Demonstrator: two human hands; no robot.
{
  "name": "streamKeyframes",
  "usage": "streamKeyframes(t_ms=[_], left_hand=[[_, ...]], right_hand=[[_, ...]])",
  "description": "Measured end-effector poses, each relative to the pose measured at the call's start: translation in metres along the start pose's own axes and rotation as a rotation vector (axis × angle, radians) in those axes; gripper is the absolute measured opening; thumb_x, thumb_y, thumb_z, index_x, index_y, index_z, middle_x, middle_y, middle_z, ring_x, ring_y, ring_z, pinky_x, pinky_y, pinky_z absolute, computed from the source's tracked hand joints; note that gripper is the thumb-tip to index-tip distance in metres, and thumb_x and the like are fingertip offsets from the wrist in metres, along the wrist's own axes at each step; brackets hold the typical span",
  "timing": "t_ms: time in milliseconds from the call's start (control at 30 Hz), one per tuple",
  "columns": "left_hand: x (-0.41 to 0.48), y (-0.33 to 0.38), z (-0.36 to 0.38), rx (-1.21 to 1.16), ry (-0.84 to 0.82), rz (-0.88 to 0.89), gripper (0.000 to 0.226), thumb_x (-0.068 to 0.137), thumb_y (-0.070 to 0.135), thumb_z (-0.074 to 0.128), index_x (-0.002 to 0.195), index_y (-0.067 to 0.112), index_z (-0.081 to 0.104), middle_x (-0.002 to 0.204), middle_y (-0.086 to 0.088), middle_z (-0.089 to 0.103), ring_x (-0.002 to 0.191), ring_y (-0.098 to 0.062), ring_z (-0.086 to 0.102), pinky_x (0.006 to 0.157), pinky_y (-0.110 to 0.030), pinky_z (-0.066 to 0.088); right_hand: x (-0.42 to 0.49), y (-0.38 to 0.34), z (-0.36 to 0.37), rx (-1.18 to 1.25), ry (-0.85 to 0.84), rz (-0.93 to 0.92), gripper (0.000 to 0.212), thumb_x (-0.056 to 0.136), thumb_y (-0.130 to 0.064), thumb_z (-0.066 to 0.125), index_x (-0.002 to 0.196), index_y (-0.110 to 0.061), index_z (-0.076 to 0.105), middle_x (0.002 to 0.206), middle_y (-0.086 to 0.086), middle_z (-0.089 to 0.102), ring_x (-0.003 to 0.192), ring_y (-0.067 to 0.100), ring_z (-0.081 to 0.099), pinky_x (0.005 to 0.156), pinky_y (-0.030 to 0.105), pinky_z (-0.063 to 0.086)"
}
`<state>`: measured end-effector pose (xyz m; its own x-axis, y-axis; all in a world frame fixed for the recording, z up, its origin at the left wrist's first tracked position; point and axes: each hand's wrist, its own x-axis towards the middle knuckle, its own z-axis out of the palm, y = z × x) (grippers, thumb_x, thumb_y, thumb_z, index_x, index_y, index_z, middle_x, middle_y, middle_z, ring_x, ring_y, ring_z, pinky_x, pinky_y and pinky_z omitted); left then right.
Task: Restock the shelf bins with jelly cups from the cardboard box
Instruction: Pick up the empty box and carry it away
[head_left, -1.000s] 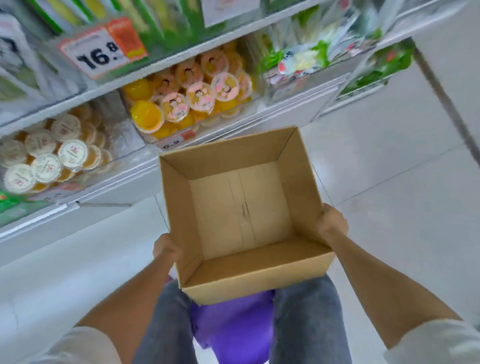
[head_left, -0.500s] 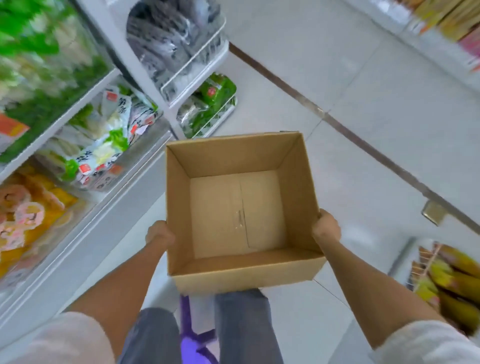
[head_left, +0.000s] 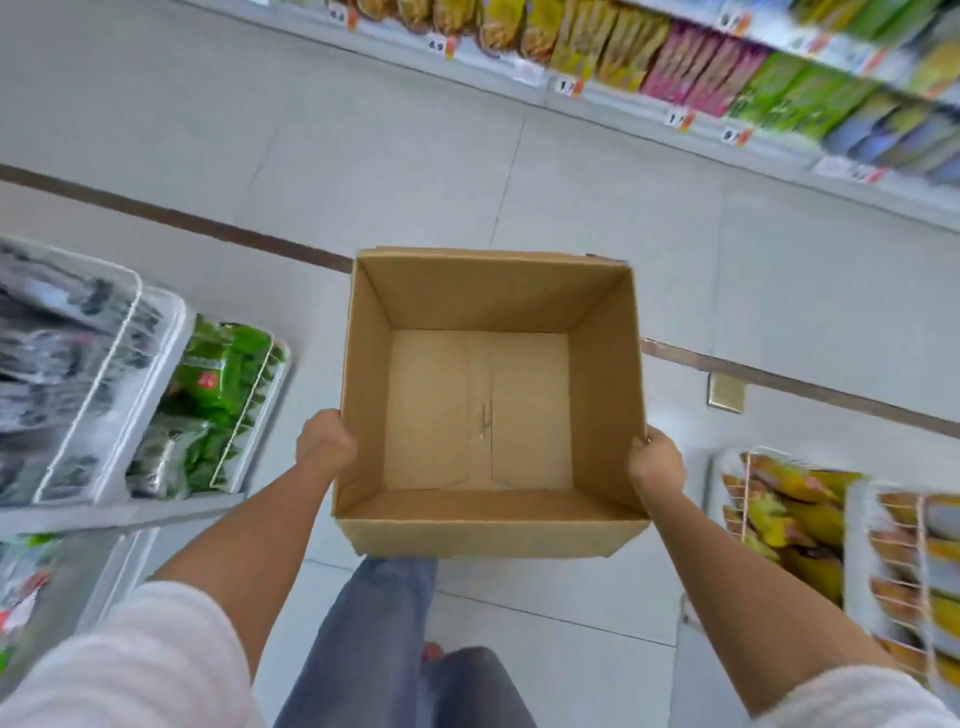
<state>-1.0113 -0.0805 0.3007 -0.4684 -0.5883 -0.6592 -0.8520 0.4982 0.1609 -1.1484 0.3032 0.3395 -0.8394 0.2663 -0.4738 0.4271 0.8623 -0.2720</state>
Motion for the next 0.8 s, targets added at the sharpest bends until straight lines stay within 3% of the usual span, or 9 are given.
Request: streamKeyframes(t_ms=[167,300,400,567,700,800], left_hand=[[0.061,0.142,-0.035,0.049,-0.050,0.115,0.018,0.078,0.001,0.054,0.094,0.007,0.061,0.095,-0.012,0.066,0.084,-0.031,0.062,0.065,-0.032,0.047],[0.098,0.268,-0.046,0.101,-0.071,0.193,0.016,0.078,0.001,0.054,0.089,0.008,0.063,0.086,-0.009,0.064,0.078,-0.029,0.061,0.061,-0.030,0.045],[0.123,0.365,-0.049,0.136,-0.056,0.229,0.016,0.081,0.003,0.053,0.092,0.010,0.062,0.086,-0.008,0.063,0.084,-0.030,0.062,0.064,-0.031,0.045],[0.162,0.518,-0.051,0.125,-0.044,0.289,0.015,0.082,0.002,0.051,0.089,0.007,0.063,0.081,-0.008,0.062,0.076,-0.027,0.059,0.065,-0.030,0.045],[0.190,0.624,-0.046,0.127,-0.075,0.296,0.018,0.077,0.000,0.051,0.089,0.007,0.063,0.085,-0.010,0.063,0.076,-0.028,0.059,0.063,-0.030,0.045],[0.217,0.701,-0.040,0.131,-0.076,0.286,0.017,0.078,0.002,0.051,0.089,0.009,0.061,0.090,-0.011,0.064,0.082,-0.031,0.062,0.068,-0.033,0.052]], right_hand=[[0.088,-0.011,-0.048,0.127,0.011,0.139,0.033,0.098,-0.018,0.037,0.120,-0.019,0.061,0.108,0.009,0.069,0.092,0.030,0.063,0.085,0.043,0.054],[0.173,-0.012,-0.089,0.196,0.022,0.217,0.031,0.098,-0.015,0.039,0.118,-0.017,0.062,0.110,0.010,0.068,0.092,0.031,0.060,0.078,0.032,0.046],[0.248,-0.014,-0.121,0.226,0.027,0.266,0.033,0.098,-0.015,0.040,0.123,-0.018,0.060,0.114,0.010,0.067,0.098,0.032,0.061,0.080,0.033,0.044],[0.363,-0.024,-0.194,0.200,0.034,0.297,0.032,0.098,-0.015,0.040,0.124,-0.015,0.059,0.117,0.010,0.064,0.110,0.034,0.058,0.080,0.031,0.039],[0.456,-0.026,-0.241,0.231,0.052,0.344,0.036,0.094,-0.018,0.039,0.123,-0.020,0.059,0.114,0.007,0.067,0.104,0.034,0.060,0.087,0.037,0.044],[0.530,-0.032,-0.273,0.223,0.044,0.339,0.028,0.093,-0.014,0.037,0.103,-0.018,0.063,0.100,0.006,0.069,0.086,0.029,0.060,0.072,0.032,0.044]])
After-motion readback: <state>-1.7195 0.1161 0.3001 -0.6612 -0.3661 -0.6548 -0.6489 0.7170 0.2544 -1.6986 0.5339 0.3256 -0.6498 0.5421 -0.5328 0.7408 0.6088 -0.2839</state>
